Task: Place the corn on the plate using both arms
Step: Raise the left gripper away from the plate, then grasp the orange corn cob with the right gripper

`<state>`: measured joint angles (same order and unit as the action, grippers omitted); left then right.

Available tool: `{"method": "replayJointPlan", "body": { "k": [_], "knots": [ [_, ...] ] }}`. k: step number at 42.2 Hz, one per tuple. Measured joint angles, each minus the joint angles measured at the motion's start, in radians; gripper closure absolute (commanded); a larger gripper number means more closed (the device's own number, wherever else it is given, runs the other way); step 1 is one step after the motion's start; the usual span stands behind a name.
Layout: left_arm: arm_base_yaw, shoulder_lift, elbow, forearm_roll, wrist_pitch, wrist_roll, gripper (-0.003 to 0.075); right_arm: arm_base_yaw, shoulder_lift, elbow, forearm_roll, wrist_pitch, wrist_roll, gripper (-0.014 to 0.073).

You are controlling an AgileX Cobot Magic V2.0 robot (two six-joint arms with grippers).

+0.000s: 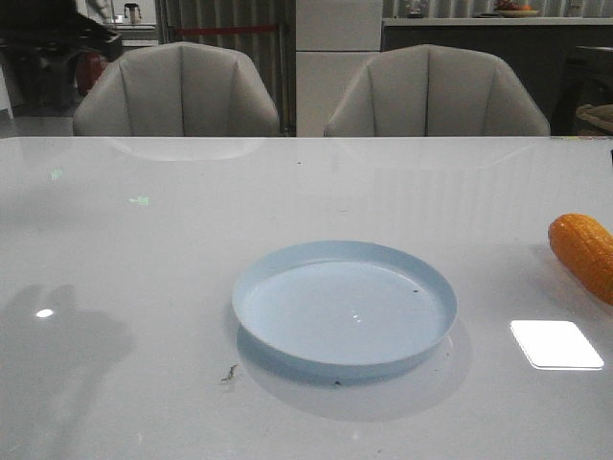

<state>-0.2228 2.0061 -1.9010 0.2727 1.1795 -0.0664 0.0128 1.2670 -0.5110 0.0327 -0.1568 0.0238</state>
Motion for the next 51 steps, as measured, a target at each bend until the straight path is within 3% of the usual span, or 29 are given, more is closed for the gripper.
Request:
{"method": "replayJointPlan", "body": {
  "k": [9, 24, 32, 40, 46, 51],
  "knots": [
    [0.087, -0.145, 0.273, 0.002, -0.126, -0.001, 0.0627, 0.000, 0.000, 0.000, 0.000, 0.000, 0.000, 0.0075],
    [0.106, -0.411, 0.750, -0.018, -0.378, -0.014, 0.0627, 0.000, 0.000, 0.000, 0.000, 0.014, 0.000, 0.0075],
    [0.138, -0.445, 0.832, -0.046, -0.394, -0.025, 0.0627, -0.001, 0.000, -0.074, 0.011, 0.170, 0.000, 0.0074],
    [0.185, -0.463, 0.838, -0.060, -0.403, -0.025, 0.0627, -0.001, 0.030, -0.275, 0.015, 0.343, 0.000, 0.0067],
    [0.203, -0.472, 0.838, -0.062, -0.403, -0.025, 0.0627, -0.001, 0.108, -0.408, 0.015, 0.452, 0.000, 0.0003],
    [0.203, -0.472, 0.838, -0.065, -0.403, -0.025, 0.0627, -0.001, 0.207, -0.476, 0.015, 0.495, 0.000, 0.0001]
  ]
}}
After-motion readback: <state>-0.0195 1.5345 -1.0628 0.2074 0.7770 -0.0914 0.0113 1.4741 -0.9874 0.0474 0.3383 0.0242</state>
